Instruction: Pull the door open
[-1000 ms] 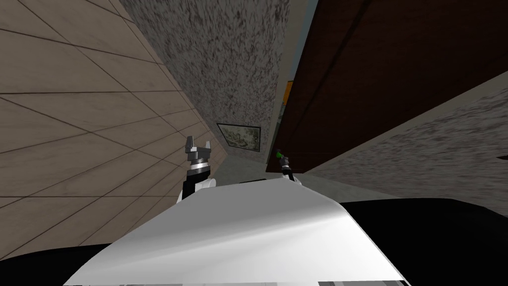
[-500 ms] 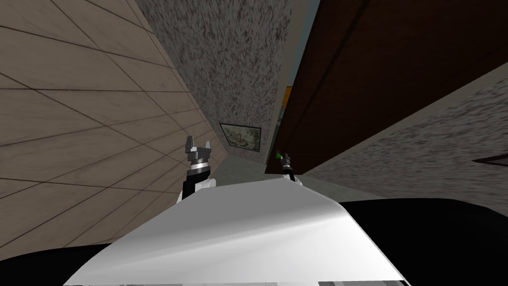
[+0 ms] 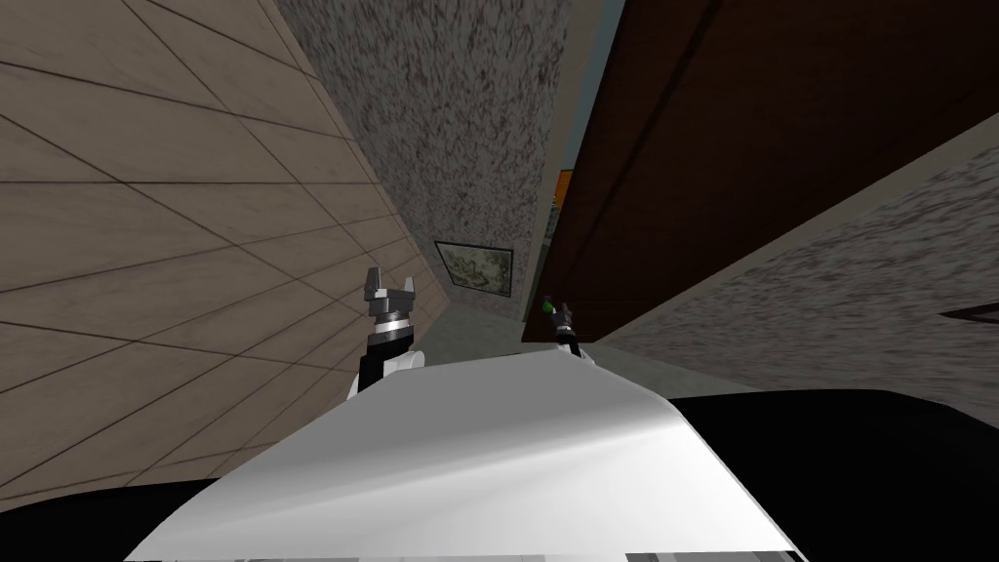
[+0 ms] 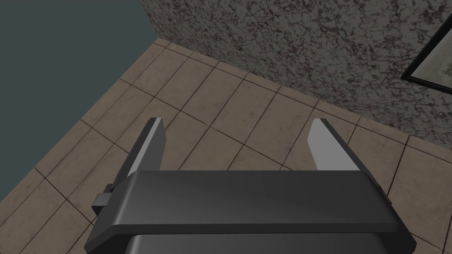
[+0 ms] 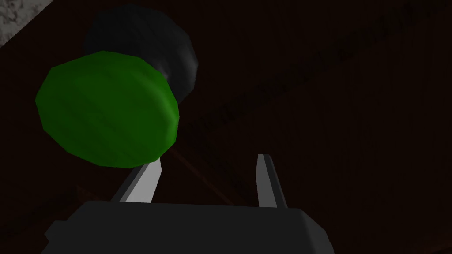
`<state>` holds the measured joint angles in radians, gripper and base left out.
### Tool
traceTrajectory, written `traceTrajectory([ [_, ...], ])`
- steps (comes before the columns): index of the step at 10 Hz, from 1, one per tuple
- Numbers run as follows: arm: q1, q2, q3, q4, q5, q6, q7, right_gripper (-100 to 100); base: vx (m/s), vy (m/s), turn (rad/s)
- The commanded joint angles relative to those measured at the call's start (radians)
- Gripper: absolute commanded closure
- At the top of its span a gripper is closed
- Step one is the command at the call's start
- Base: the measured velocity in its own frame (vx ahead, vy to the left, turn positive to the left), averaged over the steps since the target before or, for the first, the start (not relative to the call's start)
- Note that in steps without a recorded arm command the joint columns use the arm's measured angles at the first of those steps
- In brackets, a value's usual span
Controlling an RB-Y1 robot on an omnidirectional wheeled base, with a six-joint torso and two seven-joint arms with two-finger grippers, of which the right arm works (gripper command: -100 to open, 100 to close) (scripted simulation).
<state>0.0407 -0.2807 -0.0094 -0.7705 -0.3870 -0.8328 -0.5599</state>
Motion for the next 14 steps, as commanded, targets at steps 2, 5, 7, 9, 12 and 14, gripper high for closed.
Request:
traceTrajectory([
  [2,-0.005,0.029,0.034,-0.018,-0.019,0.011,-0.063,-100,-0.055,-0.022,0.055],
  [5,0.001,0.033,0.051,-0.031,-0.058,0.011,-0.132,-100,-0.044,-0.012,0.042],
  [7,0.004,0.036,0.059,-0.038,-0.078,0.012,-0.182,-100,-0.057,-0.012,0.045],
  [9,0.004,0.036,0.059,-0.038,-0.078,0.012,-0.186,-100,-0.019,-0.003,0.012],
  [12,0.004,0.036,0.059,-0.038,-0.078,0.012,-0.186,-100,-0.001,0.007,-0.007],
  [14,0.009,0.041,0.078,-0.051,-0.118,0.012,-0.259,-100,-0.054,-0.033,0.095],
])
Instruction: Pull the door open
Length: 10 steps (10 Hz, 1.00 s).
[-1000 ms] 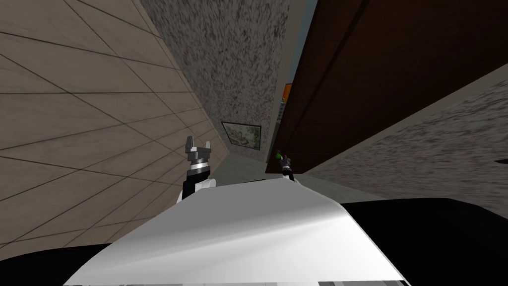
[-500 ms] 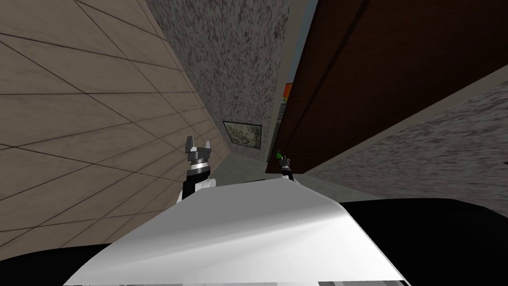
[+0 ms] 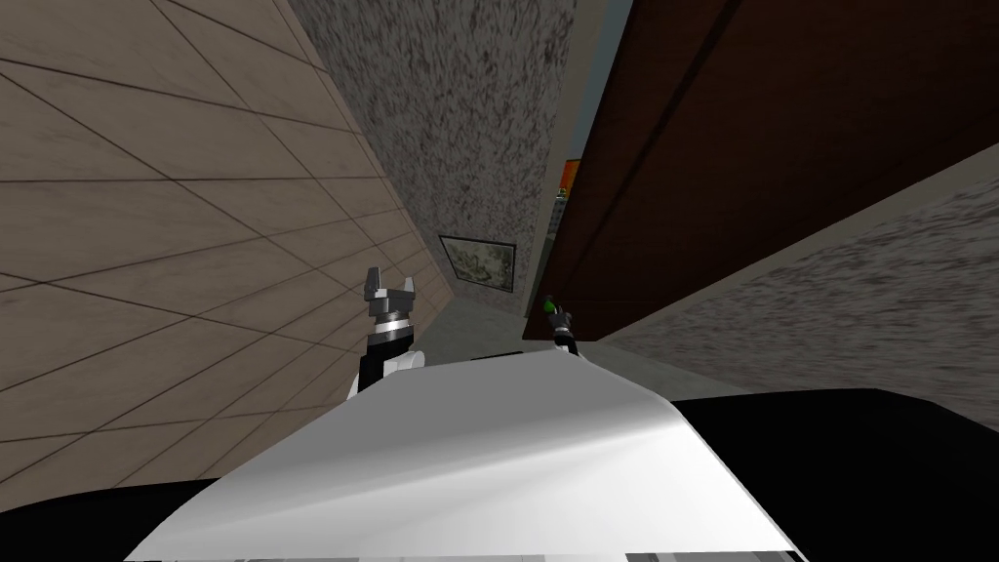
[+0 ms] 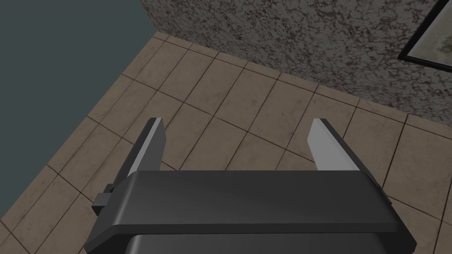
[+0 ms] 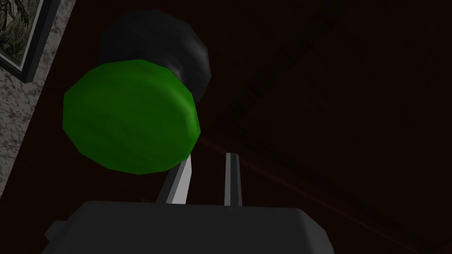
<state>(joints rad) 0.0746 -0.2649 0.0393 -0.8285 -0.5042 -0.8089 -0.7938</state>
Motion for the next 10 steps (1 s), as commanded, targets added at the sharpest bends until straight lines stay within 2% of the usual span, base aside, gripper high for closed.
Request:
traceTrajectory([
  [1,-0.025,0.025,0.029,0.007,-0.001,-0.012,-0.035,-100,-0.058,-0.025,0.024],
  [2,-0.025,0.025,0.029,0.007,-0.001,-0.012,-0.035,-100,-0.023,-0.014,-0.018],
  [4,-0.019,0.030,0.047,-0.007,-0.042,-0.011,-0.099,-100,-0.064,-0.010,0.075],
  [5,-0.019,0.030,0.047,-0.007,-0.042,-0.011,-0.118,-100,-0.059,-0.013,0.031],
  [8,-0.013,0.035,0.064,-0.020,-0.081,-0.010,-0.194,-100,-0.050,-0.017,0.040],
  [10,-0.013,0.035,0.064,-0.018,-0.081,-0.010,-0.199,-100,-0.030,-0.007,0.028],
])
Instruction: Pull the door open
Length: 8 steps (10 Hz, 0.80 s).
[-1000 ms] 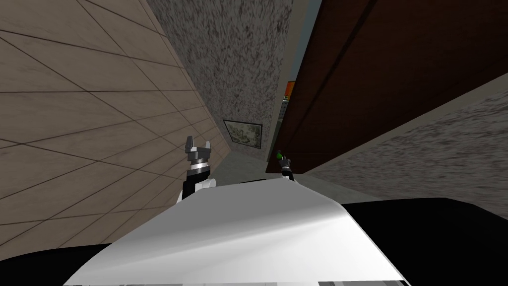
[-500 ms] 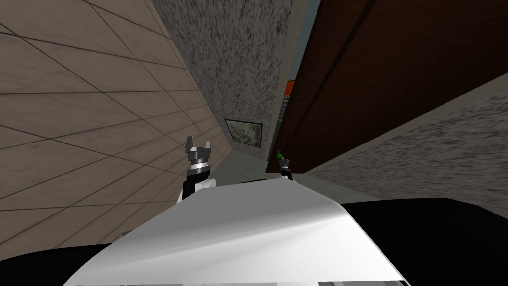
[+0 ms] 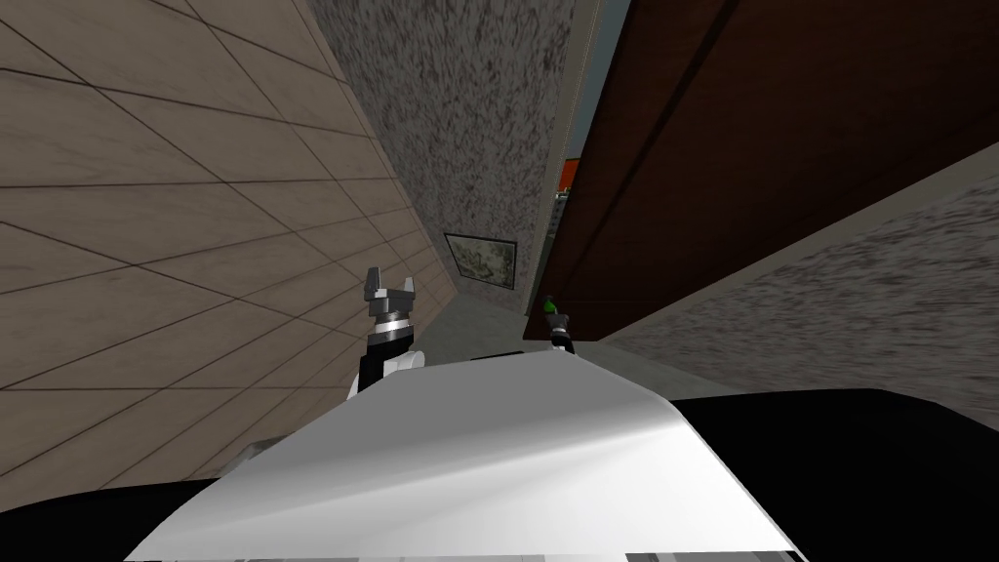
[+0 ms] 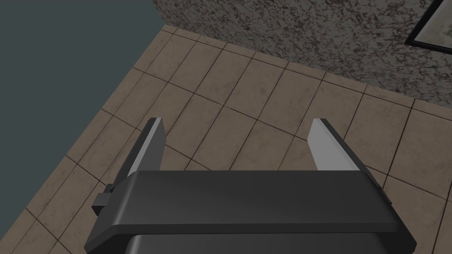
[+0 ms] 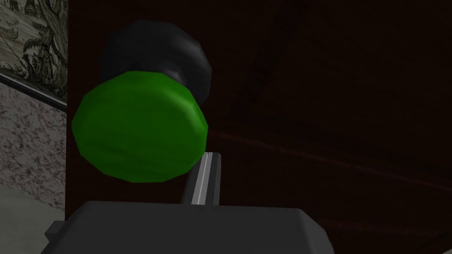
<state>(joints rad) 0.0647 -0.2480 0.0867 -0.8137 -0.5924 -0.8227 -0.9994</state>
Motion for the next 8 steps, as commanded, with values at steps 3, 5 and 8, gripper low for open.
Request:
traceTrajectory([
  [3,0.002,0.022,0.033,-0.047,-0.028,0.004,-0.064,-100,-0.027,-0.012,0.025],
  [5,0.004,0.024,0.040,-0.052,-0.045,0.004,-0.110,-100,-0.057,-0.015,0.037],
  [8,0.008,0.028,0.053,-0.062,-0.073,0.005,-0.181,-100,-0.051,-0.013,0.034],
])
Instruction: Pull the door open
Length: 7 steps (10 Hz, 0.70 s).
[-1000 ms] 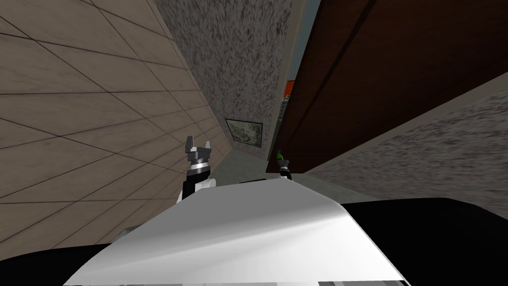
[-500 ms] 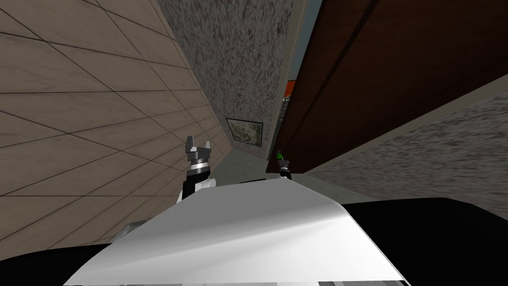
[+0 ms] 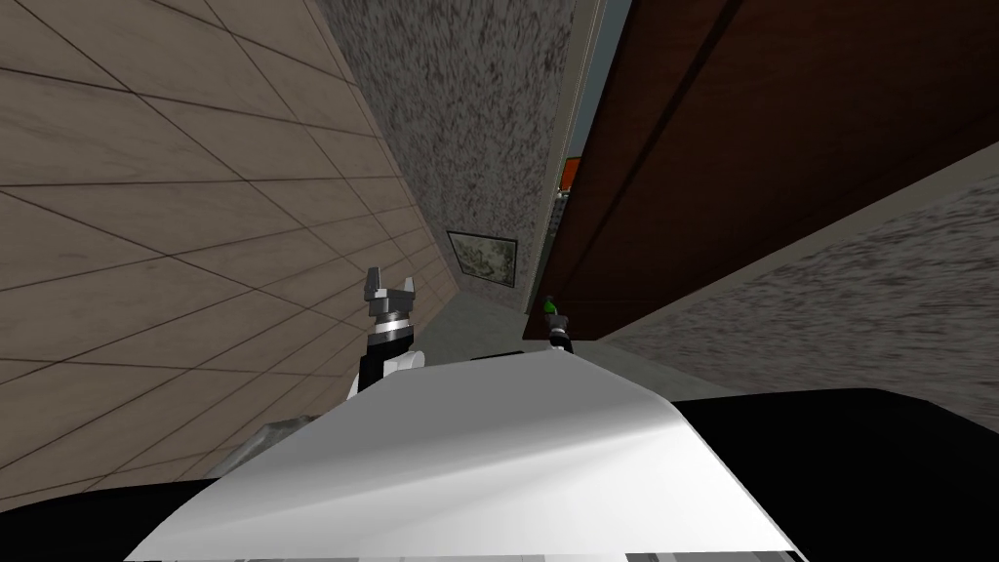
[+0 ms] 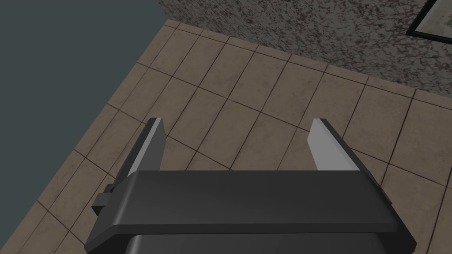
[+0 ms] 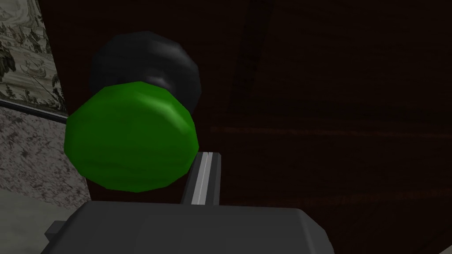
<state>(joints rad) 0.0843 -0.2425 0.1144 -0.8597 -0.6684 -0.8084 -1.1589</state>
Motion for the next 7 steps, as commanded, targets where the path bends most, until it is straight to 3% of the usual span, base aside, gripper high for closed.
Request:
traceTrajectory([
  [1,-0.010,0.024,0.030,-0.019,-0.009,-0.009,-0.049,-100,-0.066,-0.035,0.061],
  [4,-0.006,0.027,0.041,-0.027,-0.033,-0.009,-0.104,-100,-0.054,-0.019,0.039],
  [6,-0.006,0.027,0.041,-0.027,-0.033,-0.009,-0.104,-100,-0.019,-0.009,0.006],
  [7,0.020,0.009,0.019,-0.036,-0.044,0.006,-0.098,-100,0.002,-0.031,-0.048],
])
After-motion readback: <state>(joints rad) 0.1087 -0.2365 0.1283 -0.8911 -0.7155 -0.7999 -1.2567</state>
